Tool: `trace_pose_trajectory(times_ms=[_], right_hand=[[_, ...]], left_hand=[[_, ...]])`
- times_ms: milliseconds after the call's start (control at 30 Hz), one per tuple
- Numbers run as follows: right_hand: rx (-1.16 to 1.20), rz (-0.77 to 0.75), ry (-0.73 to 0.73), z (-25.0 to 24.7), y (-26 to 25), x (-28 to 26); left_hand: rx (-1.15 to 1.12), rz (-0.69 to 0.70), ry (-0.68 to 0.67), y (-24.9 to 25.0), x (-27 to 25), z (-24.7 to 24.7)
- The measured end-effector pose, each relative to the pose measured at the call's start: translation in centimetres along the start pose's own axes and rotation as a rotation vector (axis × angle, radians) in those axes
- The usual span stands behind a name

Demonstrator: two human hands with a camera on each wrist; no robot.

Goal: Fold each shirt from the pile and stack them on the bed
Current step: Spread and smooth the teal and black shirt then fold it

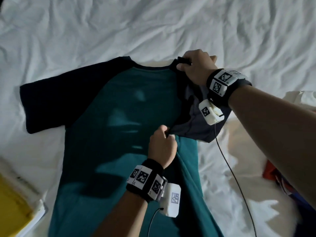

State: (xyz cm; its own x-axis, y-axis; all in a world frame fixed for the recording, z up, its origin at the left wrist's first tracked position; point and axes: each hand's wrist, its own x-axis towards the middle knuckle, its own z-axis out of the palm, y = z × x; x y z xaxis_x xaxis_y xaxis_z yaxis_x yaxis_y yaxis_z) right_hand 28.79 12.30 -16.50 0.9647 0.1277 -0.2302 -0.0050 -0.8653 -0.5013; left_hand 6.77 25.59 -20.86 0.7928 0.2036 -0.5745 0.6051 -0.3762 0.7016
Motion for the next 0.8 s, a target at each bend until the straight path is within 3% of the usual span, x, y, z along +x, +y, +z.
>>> trace_pose_trajectory(times_ms=[133,300,467,633,800], right_hand=[[-0.074,0.038,-0.037,2.5,-1.1,-0.1],[0.003,0.000,0.126,4.0,-0.5,-4.3],[0.141,-0.035,0.088,7.2,2.7,-16.4],[0.112,0.247,-0.118,10.0,5.2,-31.8],[-0.064,0.447,-0.296,10.9,5.5,-42.6]], left_hand=[[-0.046,-0.056,-0.039,-1.7,1.3,-0.8],[-0.132,-0.145,-0.100,-3.0,2.8,-0.9],[-0.116,-0.101,-0.090,-2.8,1.9,-1.1],[-0.012,-0.047,0.024,-4.0,-2.9,-0.9],[0.044,-0.112,-0.158,-9.1,-10.7,0.5]])
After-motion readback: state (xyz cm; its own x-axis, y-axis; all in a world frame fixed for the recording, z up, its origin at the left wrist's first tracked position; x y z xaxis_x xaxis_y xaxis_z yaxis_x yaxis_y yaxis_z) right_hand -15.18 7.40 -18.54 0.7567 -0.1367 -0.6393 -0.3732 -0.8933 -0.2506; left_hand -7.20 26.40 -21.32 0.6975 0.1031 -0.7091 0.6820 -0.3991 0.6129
